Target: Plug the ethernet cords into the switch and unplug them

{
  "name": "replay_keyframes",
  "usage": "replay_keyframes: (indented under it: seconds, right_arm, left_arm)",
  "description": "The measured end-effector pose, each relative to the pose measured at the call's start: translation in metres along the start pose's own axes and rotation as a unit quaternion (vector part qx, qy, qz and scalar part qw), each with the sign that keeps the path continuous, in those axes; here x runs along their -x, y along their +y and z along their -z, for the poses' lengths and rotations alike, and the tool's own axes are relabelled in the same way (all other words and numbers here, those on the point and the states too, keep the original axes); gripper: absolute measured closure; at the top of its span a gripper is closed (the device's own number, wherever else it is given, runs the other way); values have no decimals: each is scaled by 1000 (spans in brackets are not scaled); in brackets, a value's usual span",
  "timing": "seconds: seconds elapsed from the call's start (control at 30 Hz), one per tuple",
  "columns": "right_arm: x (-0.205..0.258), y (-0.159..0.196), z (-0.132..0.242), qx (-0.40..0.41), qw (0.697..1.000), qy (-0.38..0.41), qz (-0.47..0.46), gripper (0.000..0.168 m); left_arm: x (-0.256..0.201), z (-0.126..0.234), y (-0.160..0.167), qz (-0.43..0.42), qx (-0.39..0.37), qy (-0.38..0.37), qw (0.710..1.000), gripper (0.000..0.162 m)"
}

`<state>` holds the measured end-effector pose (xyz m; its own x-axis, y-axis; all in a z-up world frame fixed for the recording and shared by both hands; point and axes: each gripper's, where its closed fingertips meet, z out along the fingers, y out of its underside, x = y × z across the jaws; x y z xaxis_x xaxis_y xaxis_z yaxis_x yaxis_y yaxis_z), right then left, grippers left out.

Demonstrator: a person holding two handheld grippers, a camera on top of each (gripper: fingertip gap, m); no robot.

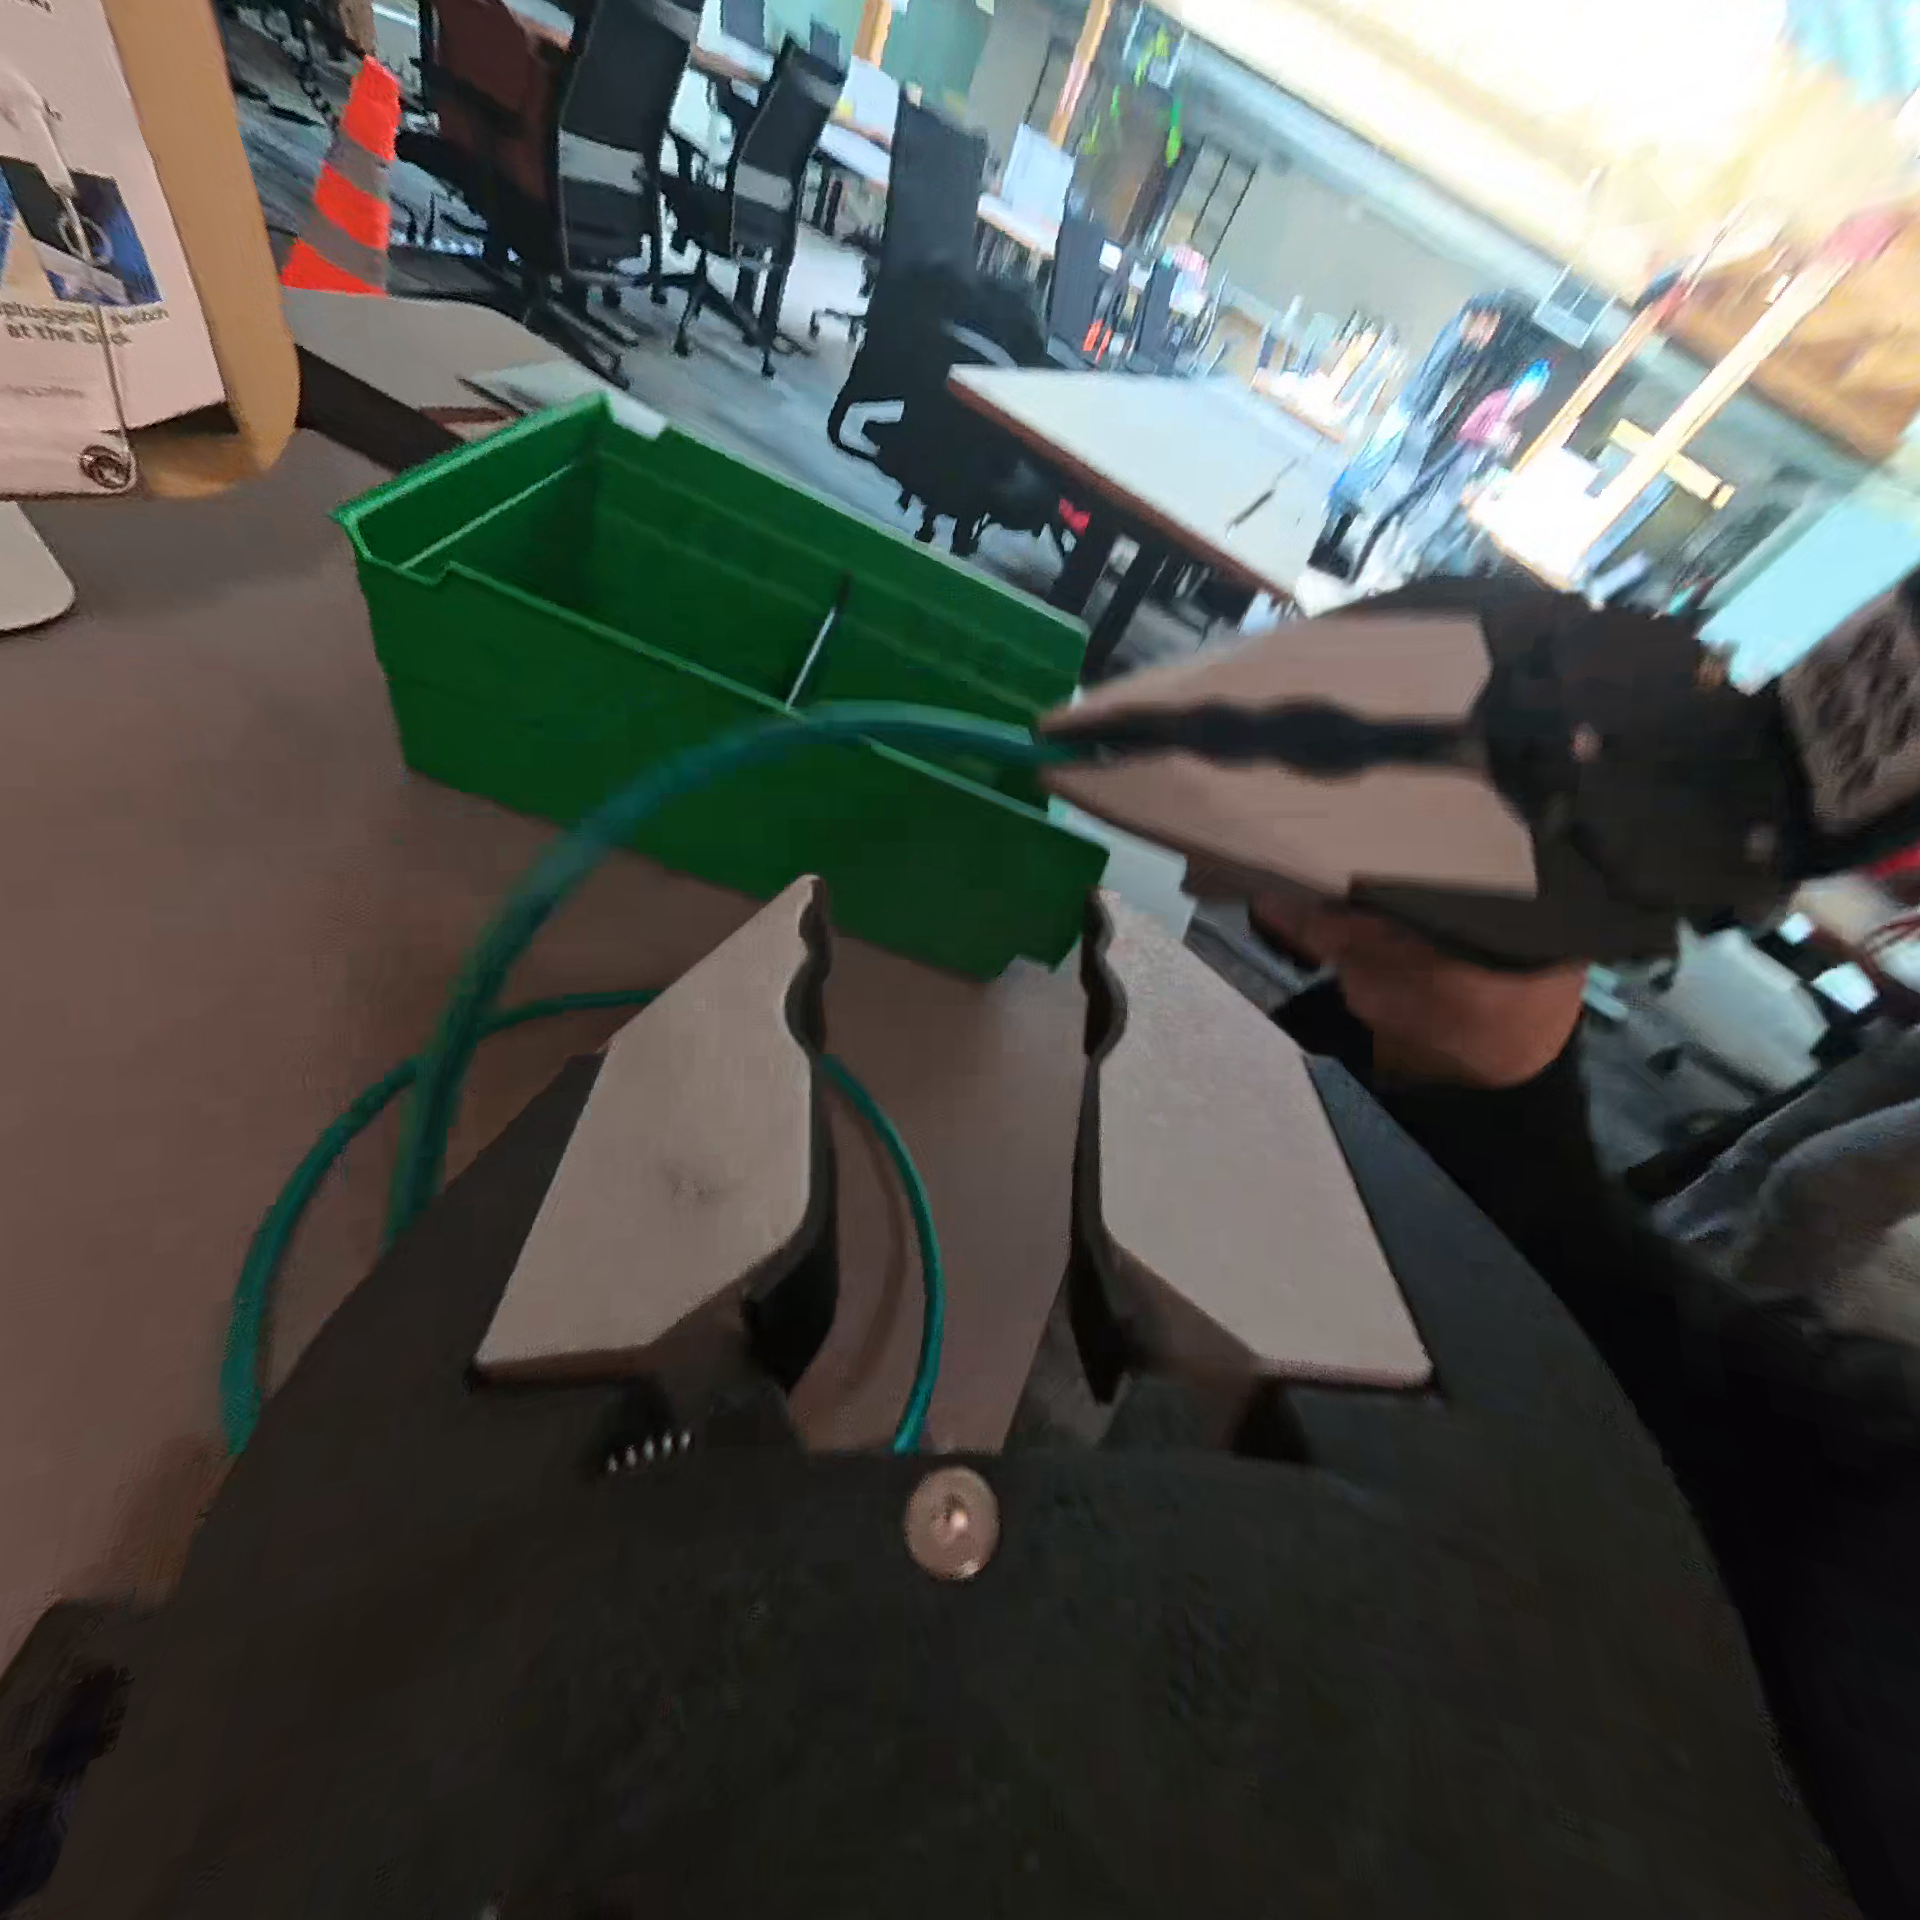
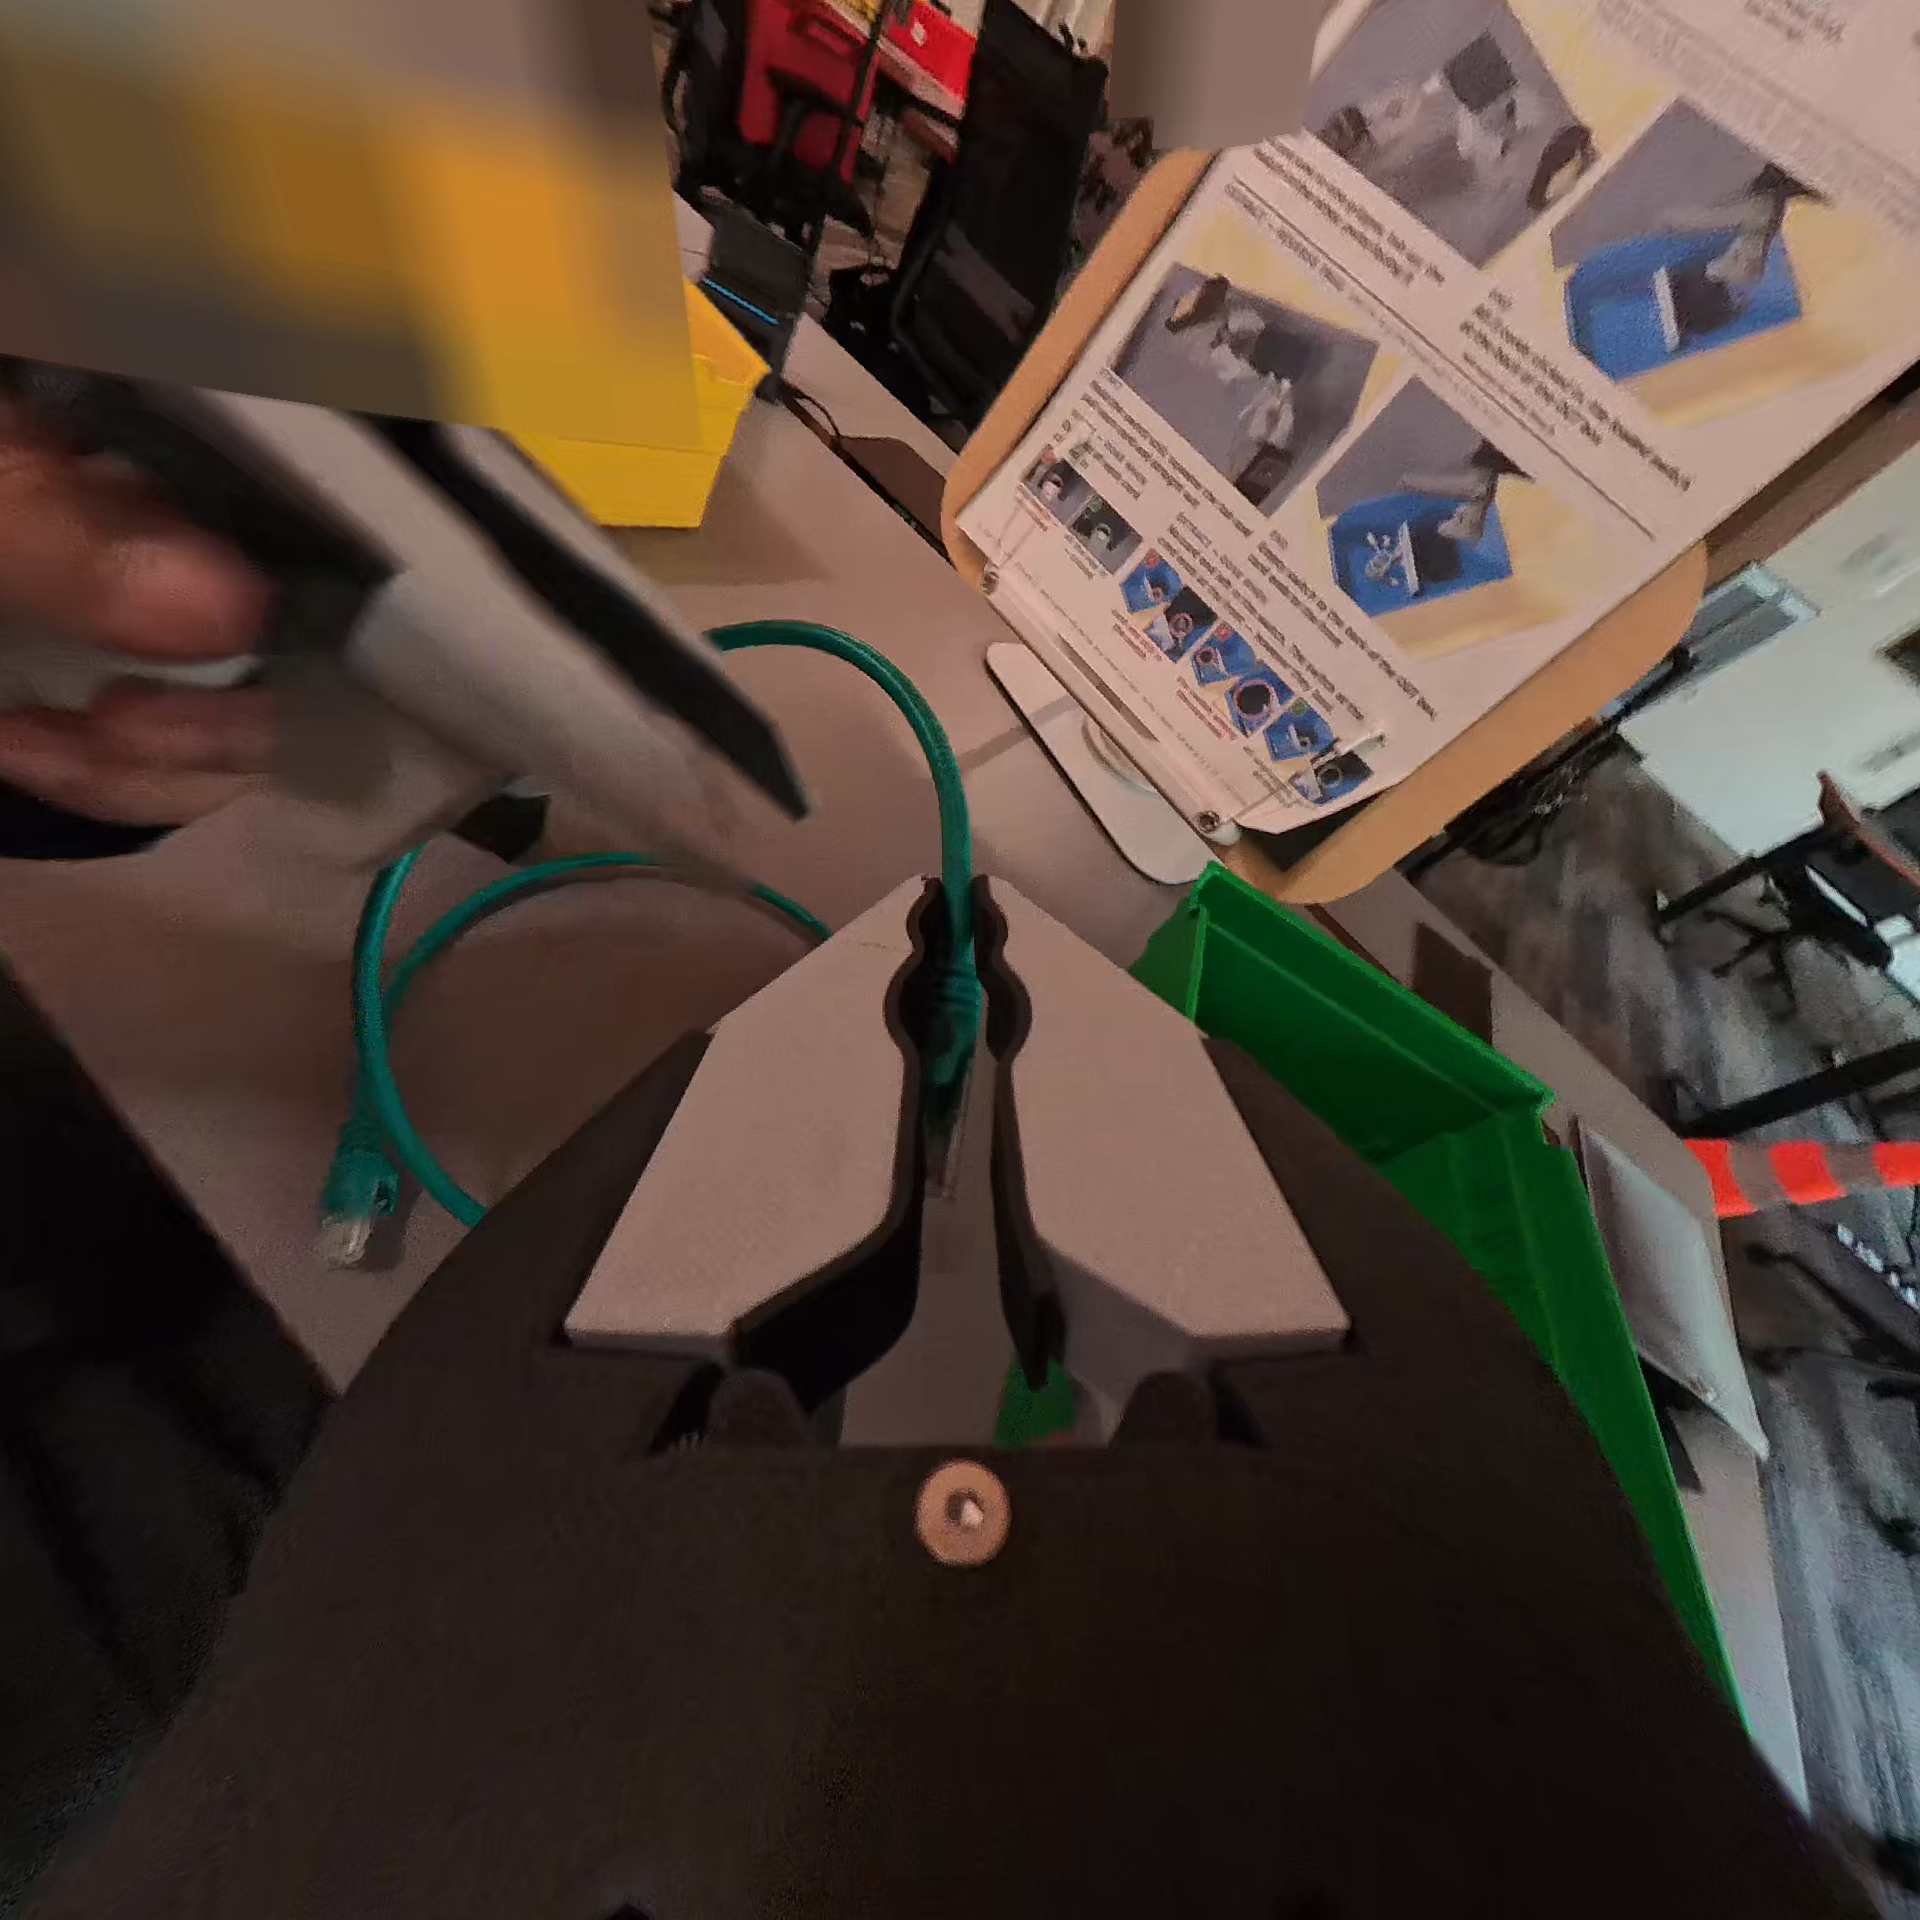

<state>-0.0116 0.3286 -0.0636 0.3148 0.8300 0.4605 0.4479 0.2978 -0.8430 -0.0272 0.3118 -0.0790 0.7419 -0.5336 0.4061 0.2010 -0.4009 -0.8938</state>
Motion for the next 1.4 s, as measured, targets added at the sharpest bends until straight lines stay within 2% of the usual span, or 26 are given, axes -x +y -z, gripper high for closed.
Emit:
replay_keyframes:
  seconds: [0.07,0.17,0.33,0.4,0.47,0.53,0.57,0.67,0.73,0.83,0.93,0.97,1.03,1.1,1.13,1.17,1.2,1.27,1.4]
  right_arm:
    - [6,6,5,2,1000,-1,10,167]
    - [3,14,10,-3,999,25,27,167]
    - [3,25,13,1,998,52,48,166]
    - [4,25,16,-10,997,55,47,166]
    - [4,31,13,0,997,58,46,166]
    - [5,35,11,-7,998,49,27,167]
    - [9,37,11,-15,1000,25,7,167]
    - [17,34,26,-67,988,-93,-101,166]
    - [13,36,38,-92,961,-179,-191,165]
    - [22,36,47,-117,902,-306,-283,150]
    - [41,31,46,-134,864,-384,-297,141]
    - [49,27,47,-142,852,-410,-294,137]
    - [71,16,60,-150,807,-493,-288,143]
    - [89,7,69,-151,774,-550,-277,137]
    - [94,6,66,-150,777,-549,-267,140]
    - [96,6,58,-146,793,-534,-255,156]
    - [98,7,53,-143,805,-523,-242,166]
    - [99,1,48,-148,806,-520,-242,166]
    - [82,-9,30,-167,818,-475,-279,165]
  left_arm:
    - [3,-4,-13,26,-27,10,999,118]
    - [8,-18,-12,25,-20,5,999,134]
    - [3,-45,-1,74,20,43,996,117]
    - [4,-51,0,84,21,50,995,116]
    - [-5,-54,-1,74,28,82,993,143]
    - [-12,-55,-4,47,35,101,993,154]
    - [-19,-54,-4,33,55,125,990,160]
    - [-36,-47,4,-17,140,197,970,159]
    - [-40,-41,4,-43,174,224,958,159]
    - [-56,-33,2,-88,198,276,936,159]
    - [-84,-15,14,-106,237,368,893,158]
    - [-87,-11,19,-111,255,381,882,158]
    - [-87,-11,23,-126,265,384,875,158]
    - [-89,-4,26,-130,279,405,861,158]
    - [-90,0,28,-131,287,418,852,158]
    - [-91,5,29,-132,291,430,844,158]
    - [-90,6,30,-137,294,430,843,158]
    - [-86,7,28,-123,298,425,846,157]
    - [-50,-4,-2,-104,247,288,919,131]
